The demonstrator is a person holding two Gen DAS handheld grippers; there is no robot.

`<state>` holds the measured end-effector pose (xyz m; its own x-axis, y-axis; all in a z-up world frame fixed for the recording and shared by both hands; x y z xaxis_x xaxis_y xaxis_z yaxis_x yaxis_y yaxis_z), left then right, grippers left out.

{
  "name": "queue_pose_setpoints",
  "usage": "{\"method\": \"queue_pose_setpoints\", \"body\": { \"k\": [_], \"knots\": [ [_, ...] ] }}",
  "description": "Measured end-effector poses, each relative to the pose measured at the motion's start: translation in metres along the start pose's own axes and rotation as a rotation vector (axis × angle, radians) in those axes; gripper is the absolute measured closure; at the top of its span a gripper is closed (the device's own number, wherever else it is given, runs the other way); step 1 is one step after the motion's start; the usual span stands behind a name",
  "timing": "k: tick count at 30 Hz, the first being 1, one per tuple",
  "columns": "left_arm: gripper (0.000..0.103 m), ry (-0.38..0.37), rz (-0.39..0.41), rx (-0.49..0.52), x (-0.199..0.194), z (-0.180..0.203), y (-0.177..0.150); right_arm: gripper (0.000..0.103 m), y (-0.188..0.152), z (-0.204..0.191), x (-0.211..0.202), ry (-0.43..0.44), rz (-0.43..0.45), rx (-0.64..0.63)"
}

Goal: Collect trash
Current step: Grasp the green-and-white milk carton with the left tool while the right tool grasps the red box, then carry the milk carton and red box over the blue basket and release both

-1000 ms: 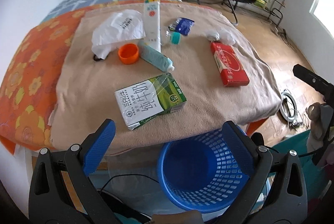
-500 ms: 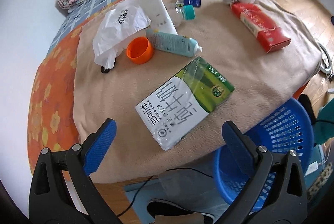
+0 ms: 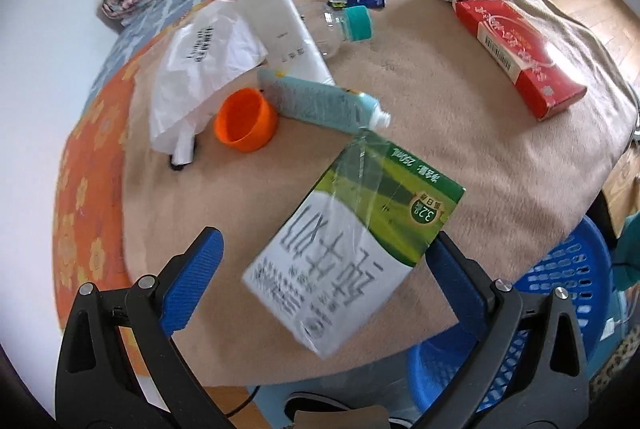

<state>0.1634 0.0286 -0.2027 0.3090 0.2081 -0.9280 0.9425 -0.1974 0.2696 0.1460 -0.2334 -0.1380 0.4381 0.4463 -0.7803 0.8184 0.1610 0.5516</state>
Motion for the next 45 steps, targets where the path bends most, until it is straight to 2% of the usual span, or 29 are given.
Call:
{"method": "queue_pose_setpoints", "body": {
  "k": [5, 8, 11, 12, 14, 19, 24, 27, 31, 36, 39, 41, 45],
  "knots": [
    [0.0, -0.097, -0.03, -0.062, 0.014, -0.002, 0.01, 0.0, 0.012, 0.001, 0.017, 0.004, -0.068, -0.014],
    [0.0, -0.18, -0.051, -0.124, 0.019, -0.005, 0.011, 0.0, 0.024, 0.006, 0.038, 0.008, -0.144, -0.004],
    [0.011, -0.276, -0.075, -0.178, 0.022, -0.001, 0.008, 0.0, 0.03, 0.014, 0.057, -0.002, -0.182, 0.051],
    [0.016, -0.285, -0.081, -0.18, 0.022, 0.001, 0.007, 0.0, 0.032, 0.015, 0.065, -0.002, -0.2, 0.067],
    [0.018, -0.277, -0.081, -0.174, 0.022, 0.003, 0.006, 0.0, 0.035, 0.015, 0.078, -0.006, -0.227, 0.075],
    [0.022, -0.304, -0.085, -0.195, 0.019, 0.004, 0.004, 0.0, 0.041, 0.017, 0.115, -0.115, -0.264, -0.009],
    [0.022, -0.283, -0.089, -0.198, 0.021, 0.002, 0.0, 0.001, 0.041, 0.021, 0.143, -0.176, -0.302, -0.048],
    [0.022, -0.269, -0.105, -0.19, 0.025, 0.003, -0.003, 0.001, 0.044, 0.023, 0.153, -0.184, -0.311, -0.025],
    [0.022, -0.259, -0.177, -0.21, 0.039, 0.002, -0.01, 0.002, 0.045, 0.026, 0.16, -0.208, -0.314, -0.026],
    [0.022, -0.236, -0.161, -0.209, 0.036, -0.002, -0.012, 0.005, 0.048, 0.026, 0.165, -0.235, -0.307, -0.061],
    [0.022, -0.246, -0.152, -0.223, 0.033, -0.005, -0.013, 0.007, 0.045, 0.026, 0.168, -0.219, -0.323, -0.036],
    [0.024, -0.255, -0.141, -0.237, 0.03, -0.009, -0.013, 0.016, 0.041, 0.027, 0.171, -0.206, -0.345, -0.021],
    [0.029, -0.274, -0.111, -0.251, 0.021, -0.014, -0.011, 0.017, 0.039, 0.026, 0.17, -0.196, -0.347, -0.023]
  ]
}}
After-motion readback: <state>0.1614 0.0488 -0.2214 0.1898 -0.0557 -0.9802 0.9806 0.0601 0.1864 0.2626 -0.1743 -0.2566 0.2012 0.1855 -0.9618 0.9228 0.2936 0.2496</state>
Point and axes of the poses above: each gripper's, at about its wrist camera, not at the fingertips, and x roughly the way its jaws point, z to its right, y to its top, the point moved 10 cm from there along x, roughly the way its jaws point, and after that the axes turned 8 degrees about -z, right-handed, at the moved point
